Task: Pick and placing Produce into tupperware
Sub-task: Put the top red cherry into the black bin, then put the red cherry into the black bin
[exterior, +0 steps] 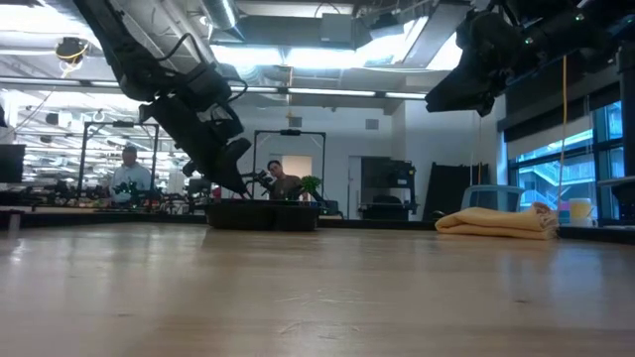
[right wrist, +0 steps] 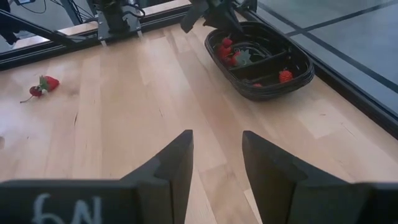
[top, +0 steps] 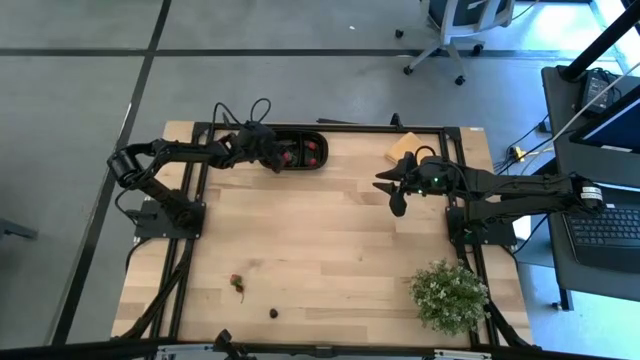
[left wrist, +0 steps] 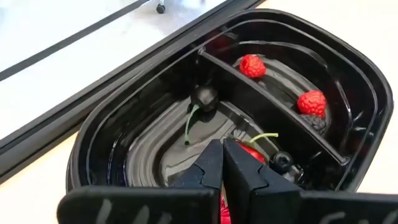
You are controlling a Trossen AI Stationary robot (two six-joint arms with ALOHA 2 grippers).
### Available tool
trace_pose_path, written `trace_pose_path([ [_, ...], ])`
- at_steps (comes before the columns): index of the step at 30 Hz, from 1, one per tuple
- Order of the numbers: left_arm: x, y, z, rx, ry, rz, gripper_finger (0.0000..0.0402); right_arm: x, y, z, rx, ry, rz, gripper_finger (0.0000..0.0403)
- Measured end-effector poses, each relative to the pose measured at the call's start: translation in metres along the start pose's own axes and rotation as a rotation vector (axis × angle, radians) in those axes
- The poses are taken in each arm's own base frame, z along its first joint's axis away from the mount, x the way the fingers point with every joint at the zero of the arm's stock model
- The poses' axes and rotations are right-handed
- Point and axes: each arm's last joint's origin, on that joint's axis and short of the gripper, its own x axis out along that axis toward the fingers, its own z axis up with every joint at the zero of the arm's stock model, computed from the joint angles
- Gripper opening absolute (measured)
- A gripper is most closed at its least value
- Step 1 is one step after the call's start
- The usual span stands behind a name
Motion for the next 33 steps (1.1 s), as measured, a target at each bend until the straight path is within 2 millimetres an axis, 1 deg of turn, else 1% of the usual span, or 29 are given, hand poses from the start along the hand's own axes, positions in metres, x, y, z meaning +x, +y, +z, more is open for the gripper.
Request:
trace_pose_path([
  [19,0.0,0.0,0.0,0.001,-0.003,-0.008,0.0,0.0,0.0,0.0,-0.002,-0.004,0.001,0.0141],
  [21,0.0,0.0,0.002,0.004,-0.018,-0.009,0.0005,0.0,0.0,0.0,-0.004,-0.004,0.002,0.0141],
  [24,0.0,-0.001,0.006,0.001,-0.067,-0.014,0.0029,0.0,0.0,0.0,-0.026,-0.004,0.002,0.0141],
  [33,-0.001,-0.002,0.017,-0.008,-0.173,-0.028,0.013,0.0,0.0,0.0,-0.028,-0.004,0.002,0.0141],
])
